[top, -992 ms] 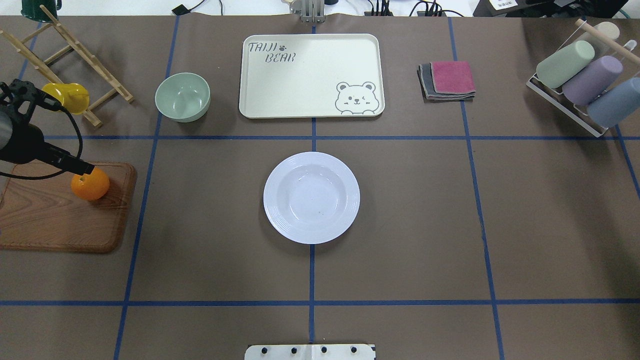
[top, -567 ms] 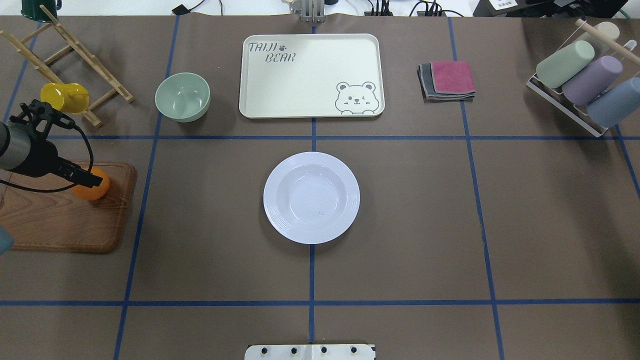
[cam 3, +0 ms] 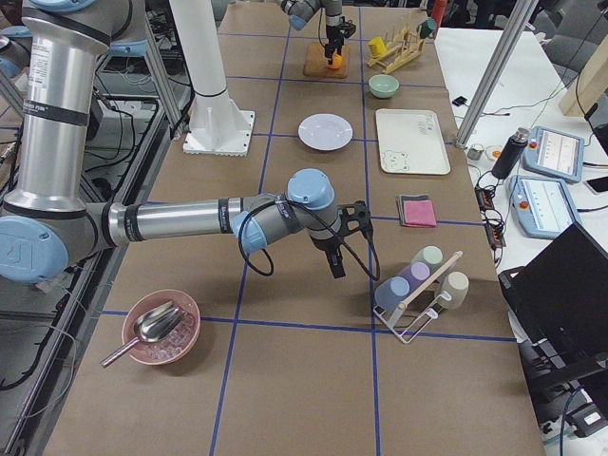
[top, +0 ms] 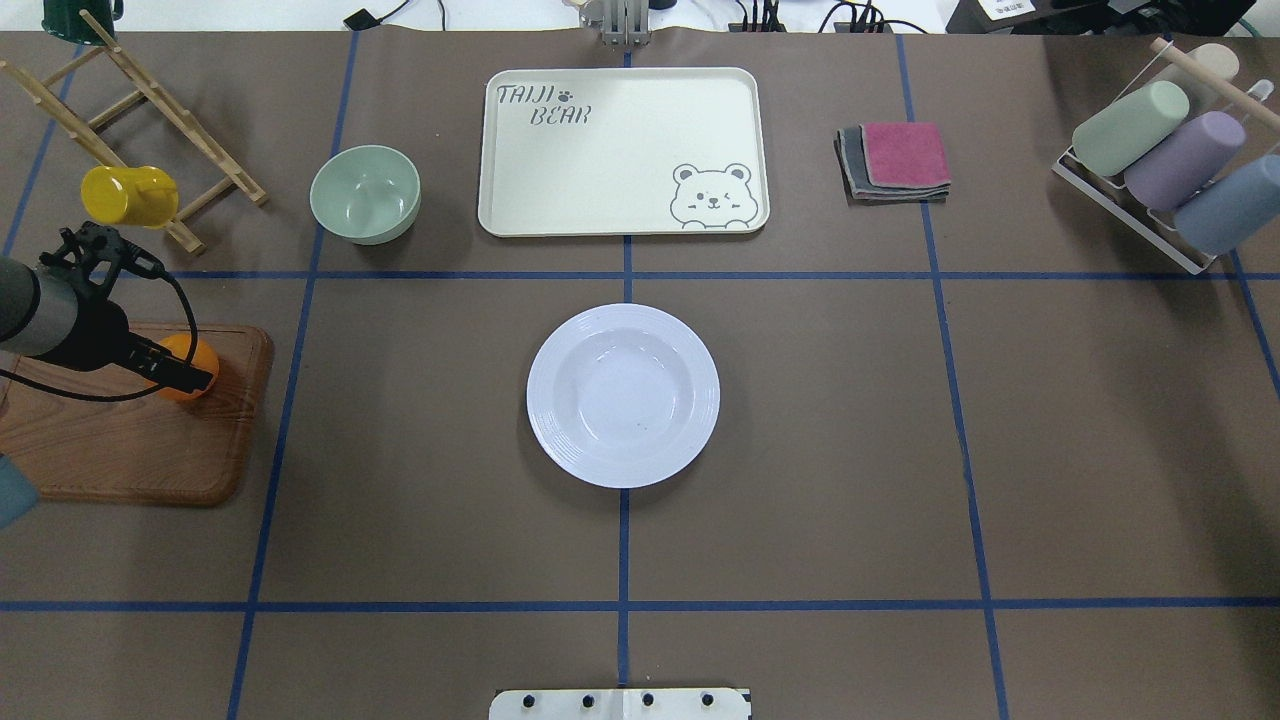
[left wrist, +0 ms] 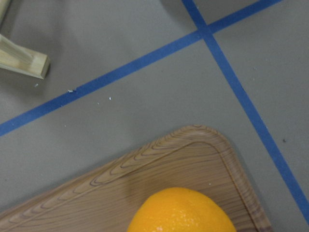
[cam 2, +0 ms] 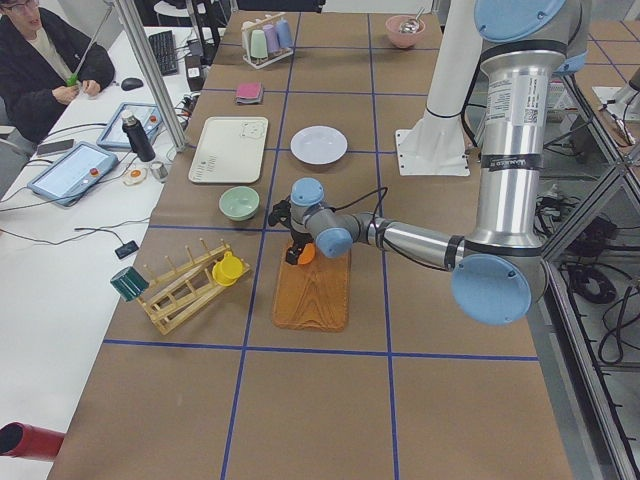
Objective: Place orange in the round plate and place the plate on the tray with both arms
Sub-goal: 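Lower the left gripper onto the orange on the wooden board and grasp it, then carry the orange with the left gripper over the white plate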
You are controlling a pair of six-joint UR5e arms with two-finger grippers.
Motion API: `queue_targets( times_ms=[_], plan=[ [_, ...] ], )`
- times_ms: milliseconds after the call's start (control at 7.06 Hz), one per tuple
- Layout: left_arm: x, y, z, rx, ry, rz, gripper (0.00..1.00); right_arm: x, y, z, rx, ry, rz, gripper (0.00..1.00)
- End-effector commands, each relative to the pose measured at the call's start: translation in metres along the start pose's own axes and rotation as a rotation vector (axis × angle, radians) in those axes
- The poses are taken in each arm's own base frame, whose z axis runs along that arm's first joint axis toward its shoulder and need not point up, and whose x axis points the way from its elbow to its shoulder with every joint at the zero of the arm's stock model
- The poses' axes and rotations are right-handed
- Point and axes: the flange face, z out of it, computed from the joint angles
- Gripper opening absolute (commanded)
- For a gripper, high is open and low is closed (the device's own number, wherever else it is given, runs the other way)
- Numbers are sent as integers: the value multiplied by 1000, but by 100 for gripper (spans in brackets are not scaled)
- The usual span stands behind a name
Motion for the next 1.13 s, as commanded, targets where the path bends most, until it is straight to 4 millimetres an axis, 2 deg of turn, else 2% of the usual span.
queue_targets(
  times_ms=[0,142,283,425,567,709,850,992],
  plan=[
    [5,2,5,-9,6,10,86,0,0,0,-1,0,1,100],
    [7,2,5,-9,8,13,49,1,1,1,-2,0,0,100],
    [12,-2,-2,5,16,15,0,1,0,1,-2,0,0,100],
    [40,-18,-28,45,56,-1,0,1,1,1,-2,-1,5,100],
    [79,-64,-49,64,71,-91,0,0,0,1,-2,-3,6,100],
    [126,-126,-66,47,49,-135,0,-1,-1,2,-4,-4,12,100],
    [180,-159,-71,9,58,-150,0,-3,-2,4,-7,-8,60,100],
    [235,-177,-72,7,86,-206,0,-12,-6,7,-10,-21,123,100]
  ],
)
